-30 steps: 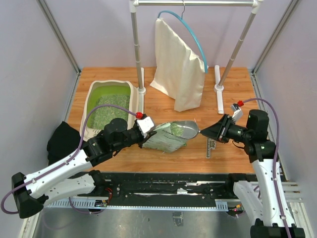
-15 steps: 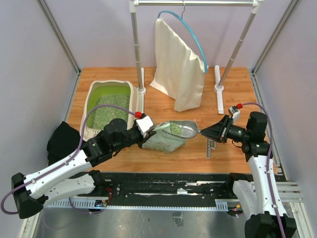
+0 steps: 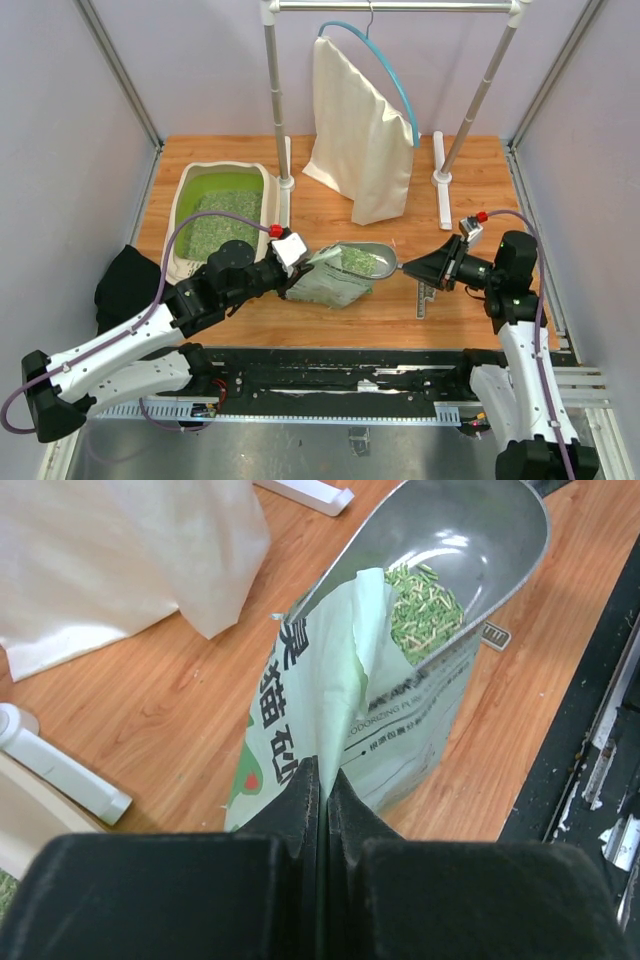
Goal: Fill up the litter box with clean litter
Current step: 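Scoop the cat litter from the cat litter bag.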
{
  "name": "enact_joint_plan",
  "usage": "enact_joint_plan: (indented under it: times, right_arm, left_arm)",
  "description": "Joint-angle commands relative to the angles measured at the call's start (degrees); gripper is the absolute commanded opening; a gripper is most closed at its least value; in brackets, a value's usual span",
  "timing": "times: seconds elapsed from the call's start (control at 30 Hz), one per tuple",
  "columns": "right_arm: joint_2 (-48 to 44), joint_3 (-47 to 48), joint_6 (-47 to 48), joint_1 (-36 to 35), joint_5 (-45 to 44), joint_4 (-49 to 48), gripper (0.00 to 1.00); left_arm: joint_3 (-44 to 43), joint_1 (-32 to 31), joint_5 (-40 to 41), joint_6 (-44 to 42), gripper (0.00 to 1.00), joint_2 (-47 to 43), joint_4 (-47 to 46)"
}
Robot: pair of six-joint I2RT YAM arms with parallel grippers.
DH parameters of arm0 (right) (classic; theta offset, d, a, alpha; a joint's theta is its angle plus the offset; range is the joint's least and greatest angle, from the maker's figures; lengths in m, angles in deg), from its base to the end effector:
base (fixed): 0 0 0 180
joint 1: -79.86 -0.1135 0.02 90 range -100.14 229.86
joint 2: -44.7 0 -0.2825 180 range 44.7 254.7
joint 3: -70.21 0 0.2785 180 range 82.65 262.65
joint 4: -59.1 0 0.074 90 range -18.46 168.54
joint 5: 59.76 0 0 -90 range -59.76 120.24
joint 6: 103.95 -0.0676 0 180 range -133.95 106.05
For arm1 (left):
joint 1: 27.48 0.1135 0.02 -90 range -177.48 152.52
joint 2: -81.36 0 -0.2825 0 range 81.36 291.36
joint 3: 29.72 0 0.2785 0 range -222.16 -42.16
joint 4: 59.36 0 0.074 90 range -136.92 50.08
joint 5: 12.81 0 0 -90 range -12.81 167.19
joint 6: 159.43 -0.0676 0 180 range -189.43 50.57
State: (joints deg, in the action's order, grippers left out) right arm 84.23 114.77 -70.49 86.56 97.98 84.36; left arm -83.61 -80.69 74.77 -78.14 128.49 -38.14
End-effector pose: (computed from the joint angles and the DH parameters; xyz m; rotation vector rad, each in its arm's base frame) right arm 0.1791 0.0420 0.2833 0.2347 2.0468 1.6840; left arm 0.1423 -0.1951 0.3180 0.9843 1.5814 -0.5828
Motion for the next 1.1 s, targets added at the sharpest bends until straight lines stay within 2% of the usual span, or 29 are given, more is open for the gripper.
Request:
enact_joint_plan:
  times: [0.0, 0.03, 0.1, 0.17, 0.23, 0.27, 0.37, 0.73, 0.87, 1.07]
  right_arm:
    - [-1.28, -0.52, -5.45, -7.83, -4.64, -7.54, 0.01]
    - [-0.78, 1.1, 0.28, -7.02, -3.52, -2.23, 0.01]
    - [0.18, 3.81, 6.62, -0.59, -0.07, 6.43, 0.01]
    - [-0.05, 1.82, 0.88, -0.28, 0.77, -0.04, 0.01]
    - [-0.69, 0.23, -5.05, -4.03, -1.08, -8.4, 0.01]
    - [-0.7, 1.27, -3.39, -4.56, -1.38, -6.65, 0.01]
    - [-0.11, 6.17, 8.74, -0.49, -0.91, 8.8, 0.01]
    - [0.32, 14.17, 12.3, 0.9, -4.07, 12.85, 0.01]
    - [-2.15, 18.22, 15.01, 1.11, -10.77, 17.65, 0.01]
    - [-4.13, 21.76, 15.21, 1.12, -13.75, 19.97, 0.01]
  left_arm:
    - [-1.08, -0.49, 0.29, 1.28, 0.0, -0.96, -7.24]
    - [-1.56, -0.42, 0.01, 1.42, 0.0, -0.57, -6.73]
    - [-2.35, -0.49, -0.22, 1.53, 0.01, -0.18, -5.41]
    - [-2.14, -0.49, -0.12, 1.38, 0.01, -0.37, -5.25]
    - [-1.59, -0.48, 0.64, 1.69, 0.01, -0.49, -6.22]
    - [-1.58, -0.49, 0.78, 2.01, 0.01, -0.42, -6.38]
    - [-2.2, -0.47, 0.84, 2.93, 0.01, -0.43, -5.64]
    - [-3.33, -0.48, 3.03, 4.8, 0.01, 0.66, -4.9]
    - [-4.48, -0.46, 5.59, 7.32, 0.0, 2.37, -4.15]
    - [-5.57, -0.4, 7.54, 10.26, 0.01, 5.78, -3.62]
